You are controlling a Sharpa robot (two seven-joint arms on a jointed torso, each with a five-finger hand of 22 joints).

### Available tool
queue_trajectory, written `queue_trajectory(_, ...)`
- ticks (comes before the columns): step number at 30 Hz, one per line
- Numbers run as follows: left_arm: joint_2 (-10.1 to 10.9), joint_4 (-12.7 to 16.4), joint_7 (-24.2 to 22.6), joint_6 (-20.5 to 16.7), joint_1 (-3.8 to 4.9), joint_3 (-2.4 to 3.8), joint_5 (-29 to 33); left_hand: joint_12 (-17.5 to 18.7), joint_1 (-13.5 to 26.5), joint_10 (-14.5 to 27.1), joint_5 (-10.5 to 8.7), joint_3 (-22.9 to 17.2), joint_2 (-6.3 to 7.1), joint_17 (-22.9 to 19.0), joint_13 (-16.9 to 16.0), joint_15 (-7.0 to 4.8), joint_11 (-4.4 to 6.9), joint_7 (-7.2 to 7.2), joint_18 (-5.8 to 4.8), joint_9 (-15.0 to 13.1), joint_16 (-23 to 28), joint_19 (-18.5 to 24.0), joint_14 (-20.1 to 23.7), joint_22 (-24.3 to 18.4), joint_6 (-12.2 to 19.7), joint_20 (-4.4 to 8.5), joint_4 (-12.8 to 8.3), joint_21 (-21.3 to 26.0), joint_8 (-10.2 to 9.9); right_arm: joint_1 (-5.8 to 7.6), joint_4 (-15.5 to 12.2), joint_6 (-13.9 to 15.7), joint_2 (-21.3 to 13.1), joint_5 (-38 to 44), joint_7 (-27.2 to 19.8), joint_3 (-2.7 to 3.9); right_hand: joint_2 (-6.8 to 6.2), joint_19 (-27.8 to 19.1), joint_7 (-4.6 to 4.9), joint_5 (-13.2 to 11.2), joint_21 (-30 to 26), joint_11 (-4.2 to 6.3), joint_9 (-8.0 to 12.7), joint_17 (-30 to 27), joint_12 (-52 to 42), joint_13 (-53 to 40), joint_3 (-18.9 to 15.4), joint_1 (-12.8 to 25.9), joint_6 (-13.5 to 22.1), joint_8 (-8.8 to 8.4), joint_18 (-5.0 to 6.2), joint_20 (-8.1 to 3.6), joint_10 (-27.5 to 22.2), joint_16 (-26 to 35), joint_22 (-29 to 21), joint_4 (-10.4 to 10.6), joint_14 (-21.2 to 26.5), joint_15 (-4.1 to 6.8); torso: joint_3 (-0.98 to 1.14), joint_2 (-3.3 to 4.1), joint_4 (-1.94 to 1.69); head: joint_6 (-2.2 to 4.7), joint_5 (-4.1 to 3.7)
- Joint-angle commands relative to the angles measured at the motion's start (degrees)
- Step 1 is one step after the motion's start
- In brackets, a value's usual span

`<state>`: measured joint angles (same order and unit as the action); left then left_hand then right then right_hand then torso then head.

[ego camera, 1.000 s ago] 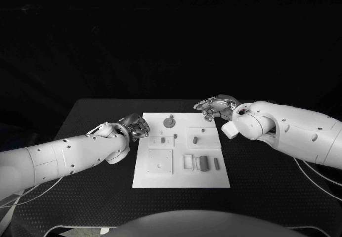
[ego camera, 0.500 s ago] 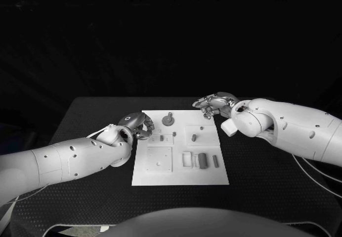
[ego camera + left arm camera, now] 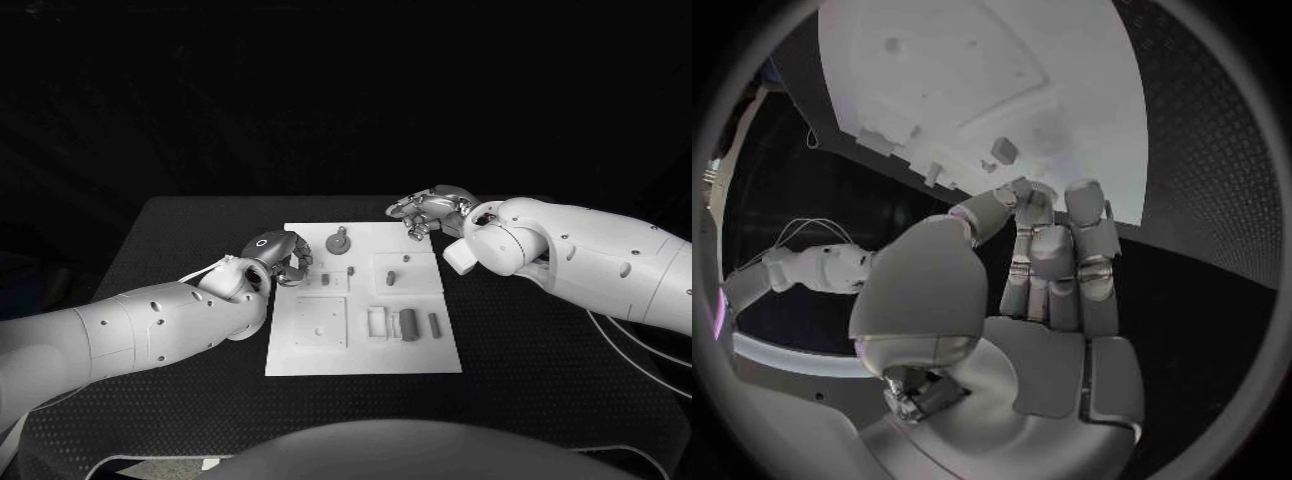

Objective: Assemble the parts on the task board

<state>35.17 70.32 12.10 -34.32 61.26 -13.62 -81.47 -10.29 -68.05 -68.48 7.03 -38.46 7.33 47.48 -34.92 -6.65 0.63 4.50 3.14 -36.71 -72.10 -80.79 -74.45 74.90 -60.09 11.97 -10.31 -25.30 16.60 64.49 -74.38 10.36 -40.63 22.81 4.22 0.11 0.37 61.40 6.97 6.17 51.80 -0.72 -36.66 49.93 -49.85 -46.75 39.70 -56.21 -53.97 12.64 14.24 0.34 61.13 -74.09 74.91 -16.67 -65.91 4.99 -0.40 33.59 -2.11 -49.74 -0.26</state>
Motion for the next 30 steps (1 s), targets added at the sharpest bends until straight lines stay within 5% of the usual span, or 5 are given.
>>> queue_trajectory(1,-0.31,-0.49,-1.02,-0.86,-0.33,0.05,-1.22,0.03,-0.47,-9.63,0.36,0.29,-0.01,0.1,-0.05,-0.26,-0.09,0.86,1.8,-0.07,0.19,-0.01,0.03,1.06,-1.12,0.24,-0.04,0.23,0.2,-0.02,0.01,-1.22,0.05,0.49,-0.83,0.03,-0.01,-0.17,0.44,0.33,-0.23,-0.28,0.06,0.09,0.06,-0.06,-0.11,-0.72,0.07,0.14,0.76,-0.24,-0.12,0.19,0.6,-0.12,-0.08,0.13,0.01,0.0,-0.06,-0.09,-0.1)
queue_trajectory(8,-0.92,-1.96,-1.61,-1.08,-1.3,0.06,-1.22,0.05,-0.47,-9.64,0.36,0.31,-0.02,0.11,-0.05,-0.26,-0.09,0.86,1.78,-0.05,0.2,-0.01,0.04,1.06,-1.11,0.24,-0.02,0.24,0.19,-0.03,0.1,-1.3,0.12,0.49,-0.85,0.03,0.03,-0.18,0.44,0.33,-0.23,-0.29,0.07,0.09,0.06,-0.06,-0.12,-0.73,0.06,0.13,0.76,-0.23,-0.12,0.19,0.61,-0.11,-0.07,0.13,-0.08,0.03,-0.03,-0.22,-0.28)
queue_trajectory(30,-1.88,-3.64,-4.17,-0.87,-2.11,0.07,1.31,0.39,-0.31,-9.31,0.33,0.47,-0.07,0.09,-0.02,-0.16,-0.21,0.98,1.72,0.07,0.41,0.19,0.14,1.03,-0.88,0.27,0.11,0.45,0.04,-0.05,0.32,-1.6,0.4,0.49,-0.83,0.03,0.12,-0.2,0.46,0.32,-0.22,-0.3,0.14,0.11,0.05,-0.06,-0.18,-0.71,0.06,0.09,0.76,-0.2,-0.13,0.18,0.62,-0.1,-0.05,0.11,0.07,0.01,0.02,-0.26,-0.57)
